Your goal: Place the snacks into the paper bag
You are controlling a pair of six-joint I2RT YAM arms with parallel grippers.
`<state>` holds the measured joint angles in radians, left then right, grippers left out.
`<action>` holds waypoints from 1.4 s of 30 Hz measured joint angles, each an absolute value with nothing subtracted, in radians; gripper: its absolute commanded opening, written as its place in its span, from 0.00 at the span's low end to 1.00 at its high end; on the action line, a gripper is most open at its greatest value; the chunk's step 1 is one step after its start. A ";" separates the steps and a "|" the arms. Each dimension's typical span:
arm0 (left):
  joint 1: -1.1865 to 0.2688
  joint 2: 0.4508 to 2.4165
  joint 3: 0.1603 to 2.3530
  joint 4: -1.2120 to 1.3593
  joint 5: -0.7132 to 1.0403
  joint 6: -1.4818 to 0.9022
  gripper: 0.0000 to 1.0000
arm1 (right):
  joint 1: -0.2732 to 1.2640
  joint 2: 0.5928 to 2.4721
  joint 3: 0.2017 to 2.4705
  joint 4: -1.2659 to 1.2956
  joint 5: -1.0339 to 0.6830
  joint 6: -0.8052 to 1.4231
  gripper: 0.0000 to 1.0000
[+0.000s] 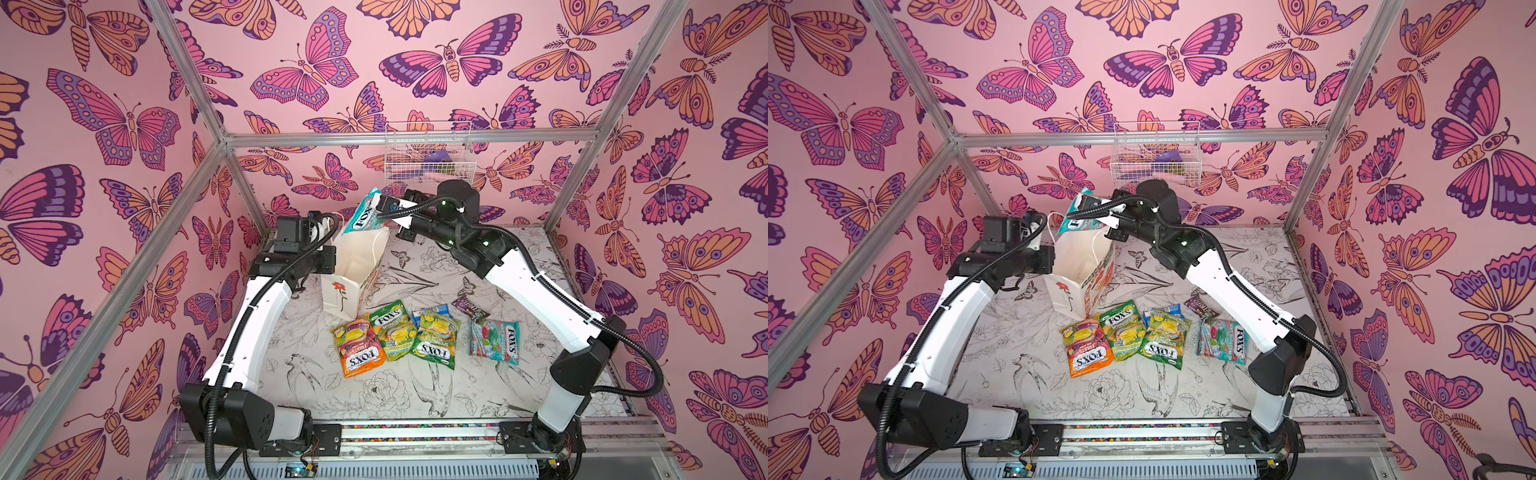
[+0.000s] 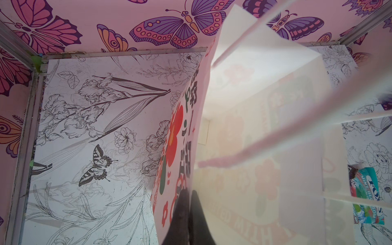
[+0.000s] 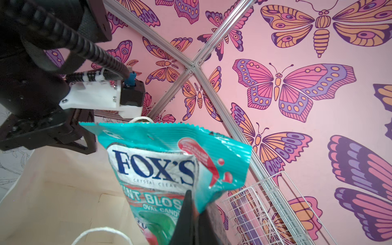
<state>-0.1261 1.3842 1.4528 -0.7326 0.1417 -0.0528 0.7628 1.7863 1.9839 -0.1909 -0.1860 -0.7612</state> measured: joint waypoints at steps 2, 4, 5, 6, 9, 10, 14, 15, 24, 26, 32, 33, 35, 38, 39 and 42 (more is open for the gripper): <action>-0.126 1.384 1.453 -0.733 0.142 -0.053 0.00 | 0.763 1.793 1.984 -0.196 -0.195 -0.764 0.00; -0.126 1.384 1.453 -0.733 0.142 -0.053 0.00 | 0.763 1.798 1.984 -0.202 -0.202 -0.768 0.00; -0.126 1.384 1.453 -0.733 0.142 -0.053 0.00 | 0.763 1.801 1.984 -0.204 -0.205 -0.773 0.00; -0.126 1.384 1.453 -0.733 0.142 -0.053 0.00 | 0.763 1.803 1.984 -0.207 -0.209 -0.779 0.00; -0.126 1.384 1.453 -0.733 0.142 -0.053 0.00 | 0.763 1.807 1.984 -0.215 -0.221 -0.796 0.00; -0.126 1.384 1.453 -0.733 0.142 -0.053 0.00 | 0.763 1.808 1.984 -0.219 -0.225 -0.805 0.00; -0.126 1.384 1.453 -0.733 0.142 -0.053 0.00 | 0.763 1.818 1.984 -0.234 -0.236 -0.841 0.00; -0.126 1.384 1.453 -0.733 0.142 -0.053 0.00 | 0.763 1.819 1.983 -0.236 -0.238 -0.849 0.00; -0.126 1.384 1.453 -0.733 0.142 -0.053 0.00 | 0.763 1.833 1.966 -0.228 -0.241 -0.920 0.00; -0.126 1.384 1.453 -0.733 0.142 -0.053 0.00 | 0.765 1.835 1.955 -0.228 -0.237 -0.938 0.00; -0.126 1.384 1.453 -0.733 0.142 -0.053 0.00 | 0.788 1.842 1.921 -0.228 -0.218 -1.003 0.00; -0.126 1.384 1.453 -0.733 0.142 -0.053 0.00 | 0.791 1.843 1.917 -0.227 -0.217 -1.010 0.00; -0.126 1.384 1.453 -0.733 0.142 -0.053 0.00 | 0.799 1.845 1.908 -0.226 -0.210 -1.028 0.00; -0.126 1.384 1.453 -0.733 0.142 -0.053 0.00 | 0.808 1.846 1.895 -0.225 -0.197 -1.057 0.00; -0.126 1.384 1.453 -0.733 0.142 -0.053 0.00 | 0.812 1.846 1.891 -0.224 -0.193 -1.068 0.00; -0.126 1.384 1.453 -0.733 0.142 -0.053 0.00 | 0.822 1.846 1.880 -0.219 -0.182 -1.094 0.00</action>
